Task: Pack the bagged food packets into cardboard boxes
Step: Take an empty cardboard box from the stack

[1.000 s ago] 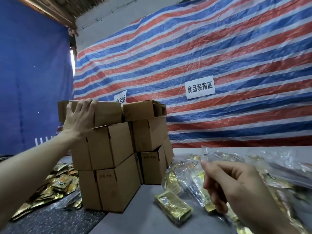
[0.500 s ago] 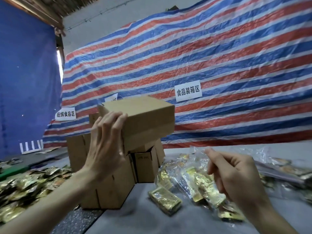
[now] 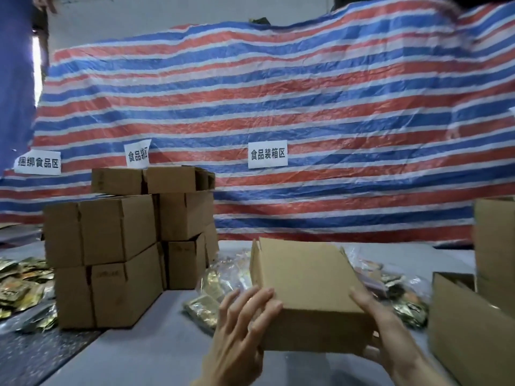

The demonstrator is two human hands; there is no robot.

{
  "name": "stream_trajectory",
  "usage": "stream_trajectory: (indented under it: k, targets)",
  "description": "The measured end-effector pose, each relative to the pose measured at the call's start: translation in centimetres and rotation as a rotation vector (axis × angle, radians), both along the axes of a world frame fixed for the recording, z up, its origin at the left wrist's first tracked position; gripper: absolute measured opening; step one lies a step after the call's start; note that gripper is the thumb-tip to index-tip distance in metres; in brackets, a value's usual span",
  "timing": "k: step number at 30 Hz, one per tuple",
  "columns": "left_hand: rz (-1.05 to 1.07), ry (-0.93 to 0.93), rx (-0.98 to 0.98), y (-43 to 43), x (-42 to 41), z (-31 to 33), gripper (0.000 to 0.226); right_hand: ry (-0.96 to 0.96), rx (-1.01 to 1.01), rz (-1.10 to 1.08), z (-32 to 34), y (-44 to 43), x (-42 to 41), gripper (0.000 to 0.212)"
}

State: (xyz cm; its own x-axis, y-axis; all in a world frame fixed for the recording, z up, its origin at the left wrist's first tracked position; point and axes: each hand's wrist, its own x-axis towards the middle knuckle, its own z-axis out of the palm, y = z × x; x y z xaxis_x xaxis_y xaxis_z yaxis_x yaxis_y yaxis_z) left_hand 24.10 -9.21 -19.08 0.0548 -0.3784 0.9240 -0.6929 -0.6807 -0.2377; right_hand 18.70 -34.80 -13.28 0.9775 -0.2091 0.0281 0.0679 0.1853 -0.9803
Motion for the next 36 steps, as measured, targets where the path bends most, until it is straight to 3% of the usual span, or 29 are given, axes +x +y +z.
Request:
stream_trajectory:
  k: [2, 5, 8, 13, 16, 21, 24, 27, 30, 33, 36]
  targets:
    - [-0.021, 0.164, -0.055, -0.9, -0.3, -1.8, 0.090, -0.018, 0.071, -0.050, -2.2, -0.9, 0.2, 0.063]
    - [-0.106, 0.648, -0.337, -2.5, -1.1, -3.4, 0.106, -0.120, 0.162, -0.152, -5.5, -1.3, 0.4, 0.064]
    - [-0.231, 0.949, -0.412, -2.9, -0.9, -4.0, 0.117, -0.216, 0.033, -0.120, -8.0, -1.0, 0.3, 0.070]
    - [-0.463, 1.250, -0.527, -0.9, -0.7, -5.0, 0.102, -0.292, -0.212, 0.108, -9.1, -0.9, -0.2, 0.095]
    - [-0.616, 1.281, -0.763, -0.3, -0.5, -4.6, 0.086, -0.307, -0.238, 0.189, -9.1, -1.3, -0.1, 0.101]
    - [-0.664, 1.305, -0.843, -0.2, -1.1, -4.1, 0.086, -0.318, -0.230, 0.212, -8.9, -1.4, -0.4, 0.096]
    - [-0.675, 1.391, -0.792, 0.2, -1.2, -4.5, 0.083, -0.284, -0.104, 0.253, -8.6, -1.2, -0.5, 0.079]
    - [-0.646, 1.465, -0.679, 0.3, -1.2, -5.0, 0.091, -0.180, -0.157, 0.237, -8.7, -0.4, -0.4, 0.049]
    - [-0.631, 1.506, -0.660, 0.7, -1.3, -4.6, 0.100, -0.095, -0.281, 0.156, -9.1, 0.1, -0.3, 0.039]
    - [-0.650, 1.539, -0.662, 1.3, -1.3, -4.3, 0.096, -0.092, -0.382, 0.051, -9.6, -0.3, 0.3, 0.029]
    - [-0.659, 1.529, -0.636, 1.4, -1.5, -4.1, 0.088, -0.151, -0.494, -0.134, -9.7, -0.7, 0.8, 0.036]
